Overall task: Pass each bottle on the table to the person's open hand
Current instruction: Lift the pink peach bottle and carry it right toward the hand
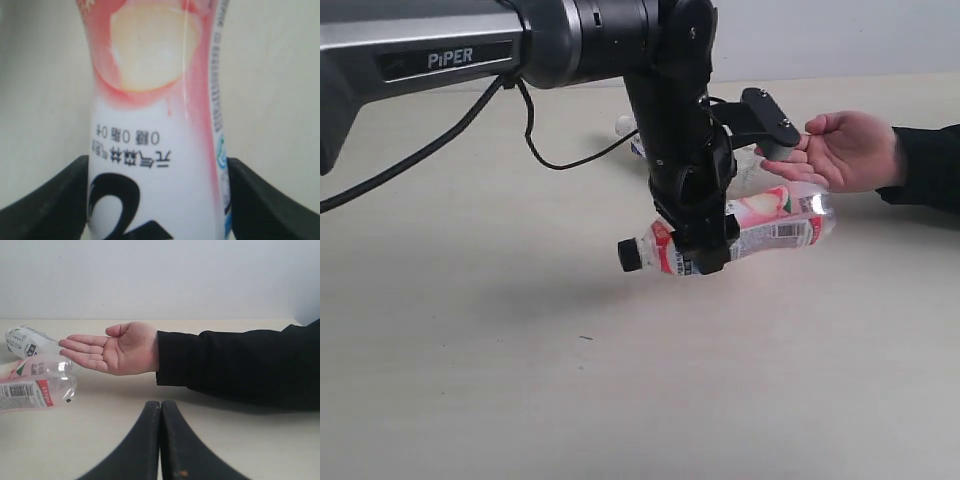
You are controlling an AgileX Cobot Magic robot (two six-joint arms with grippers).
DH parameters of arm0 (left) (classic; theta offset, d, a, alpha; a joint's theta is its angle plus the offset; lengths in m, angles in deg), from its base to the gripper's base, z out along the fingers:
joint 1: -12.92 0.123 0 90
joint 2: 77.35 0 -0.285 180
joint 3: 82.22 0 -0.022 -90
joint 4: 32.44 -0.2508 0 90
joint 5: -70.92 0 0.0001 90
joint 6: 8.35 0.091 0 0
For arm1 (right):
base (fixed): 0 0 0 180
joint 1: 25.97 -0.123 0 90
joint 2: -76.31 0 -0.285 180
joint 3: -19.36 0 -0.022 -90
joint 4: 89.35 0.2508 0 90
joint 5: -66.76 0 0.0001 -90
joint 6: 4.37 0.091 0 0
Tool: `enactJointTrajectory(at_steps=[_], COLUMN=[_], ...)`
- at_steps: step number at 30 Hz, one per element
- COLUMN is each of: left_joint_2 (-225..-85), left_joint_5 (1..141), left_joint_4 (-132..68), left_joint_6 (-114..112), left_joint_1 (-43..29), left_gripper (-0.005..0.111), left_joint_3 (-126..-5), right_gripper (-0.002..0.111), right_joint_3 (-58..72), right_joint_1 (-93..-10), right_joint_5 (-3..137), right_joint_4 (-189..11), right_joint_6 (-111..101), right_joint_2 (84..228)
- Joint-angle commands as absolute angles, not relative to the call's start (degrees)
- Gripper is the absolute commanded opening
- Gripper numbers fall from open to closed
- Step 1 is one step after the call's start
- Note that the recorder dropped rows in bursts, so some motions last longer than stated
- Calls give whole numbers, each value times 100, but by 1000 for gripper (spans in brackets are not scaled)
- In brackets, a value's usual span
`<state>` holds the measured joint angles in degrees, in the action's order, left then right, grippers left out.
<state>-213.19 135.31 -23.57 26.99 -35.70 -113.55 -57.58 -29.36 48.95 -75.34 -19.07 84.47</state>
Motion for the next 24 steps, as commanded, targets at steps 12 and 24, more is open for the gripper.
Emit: enactJointTrajectory(at_steps=[12, 24], left_joint_2=[-20838, -21573], left_joint_5=[10787, 9413], left_joint_4=[-1363, 179], left_joint_6=[-2134, -2710], left_joint_1=[-4115, -3857], left_gripper=[0, 0], left_joint_3=[-11777, -12176], right_gripper=[0, 0], right_joint_3=[-5785, -5785], right_joint_1=[-2900, -2900], right_joint_5=[4903, 4903], right_joint_4=[-7562, -7562], right_joint_6=[-1926, -1926], right_joint_2=[8409, 8409])
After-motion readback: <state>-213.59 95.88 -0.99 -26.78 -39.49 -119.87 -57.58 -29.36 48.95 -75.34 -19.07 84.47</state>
